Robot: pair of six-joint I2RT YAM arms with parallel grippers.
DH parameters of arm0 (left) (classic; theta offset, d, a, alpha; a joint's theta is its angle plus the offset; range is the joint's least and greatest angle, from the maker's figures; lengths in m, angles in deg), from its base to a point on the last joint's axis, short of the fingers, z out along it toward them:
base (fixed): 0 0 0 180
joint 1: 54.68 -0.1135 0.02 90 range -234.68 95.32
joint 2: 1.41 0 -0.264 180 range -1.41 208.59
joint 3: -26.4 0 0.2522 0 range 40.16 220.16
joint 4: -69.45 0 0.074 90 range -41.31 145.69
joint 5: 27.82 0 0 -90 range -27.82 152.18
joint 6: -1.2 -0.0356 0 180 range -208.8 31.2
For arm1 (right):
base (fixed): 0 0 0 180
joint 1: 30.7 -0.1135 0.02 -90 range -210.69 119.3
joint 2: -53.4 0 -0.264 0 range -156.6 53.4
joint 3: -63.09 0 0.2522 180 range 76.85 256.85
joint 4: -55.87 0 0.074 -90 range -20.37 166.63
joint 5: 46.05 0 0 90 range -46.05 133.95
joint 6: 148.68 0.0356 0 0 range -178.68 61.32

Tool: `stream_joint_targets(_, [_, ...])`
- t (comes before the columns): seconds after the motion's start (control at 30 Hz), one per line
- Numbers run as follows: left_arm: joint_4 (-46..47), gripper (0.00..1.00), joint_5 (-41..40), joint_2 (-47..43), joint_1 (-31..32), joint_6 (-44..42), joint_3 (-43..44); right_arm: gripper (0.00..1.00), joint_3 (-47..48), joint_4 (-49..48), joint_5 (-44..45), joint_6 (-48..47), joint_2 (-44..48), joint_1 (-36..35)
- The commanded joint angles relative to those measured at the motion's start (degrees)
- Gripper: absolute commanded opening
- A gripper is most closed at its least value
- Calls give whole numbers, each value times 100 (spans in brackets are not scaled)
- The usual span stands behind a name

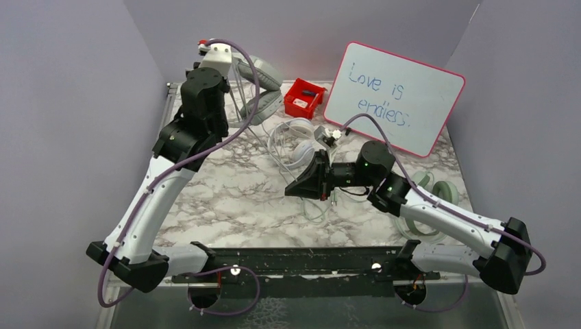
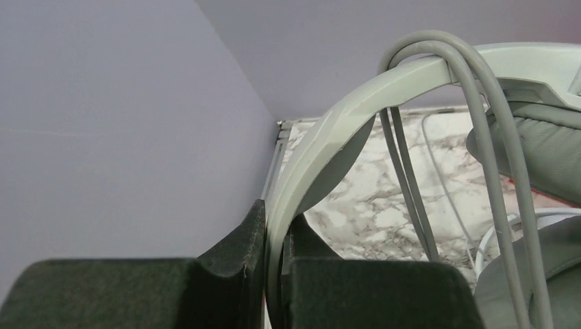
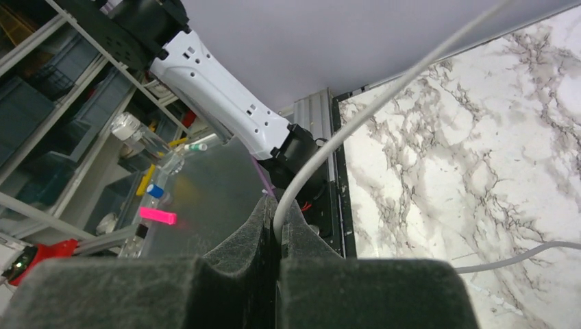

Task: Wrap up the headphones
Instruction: Wrap the headphones cable around the headphones.

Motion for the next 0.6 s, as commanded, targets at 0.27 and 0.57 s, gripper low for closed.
stream_joint_targets(0.27, [-13,0,-643,743,-246,1542,1059,0,-135,575,-285,-214,-79,-690])
stream_joint_targets(0.57, [6,0,-568,710,-505,1605,811,0,-37,809,-101,-416,43,-867])
